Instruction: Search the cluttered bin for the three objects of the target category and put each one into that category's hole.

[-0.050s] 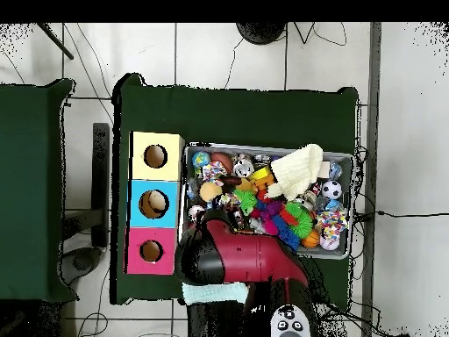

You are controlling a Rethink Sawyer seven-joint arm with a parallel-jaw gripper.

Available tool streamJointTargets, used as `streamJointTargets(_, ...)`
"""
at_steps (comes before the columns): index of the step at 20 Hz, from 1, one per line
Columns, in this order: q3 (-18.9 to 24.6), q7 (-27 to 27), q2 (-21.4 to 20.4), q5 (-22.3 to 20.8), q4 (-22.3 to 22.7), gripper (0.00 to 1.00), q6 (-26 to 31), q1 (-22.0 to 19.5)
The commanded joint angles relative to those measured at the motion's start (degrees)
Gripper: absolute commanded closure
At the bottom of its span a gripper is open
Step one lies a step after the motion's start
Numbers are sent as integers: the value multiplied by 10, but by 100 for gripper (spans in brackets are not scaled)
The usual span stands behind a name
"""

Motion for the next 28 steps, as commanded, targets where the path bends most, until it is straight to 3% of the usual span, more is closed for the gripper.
streamJointTargets(1, 39, 90, 14, 17, 28, 100, 6, -8)
streamJointTargets(28, 46, 87, 16, 22, 27, 100, 13, -10)
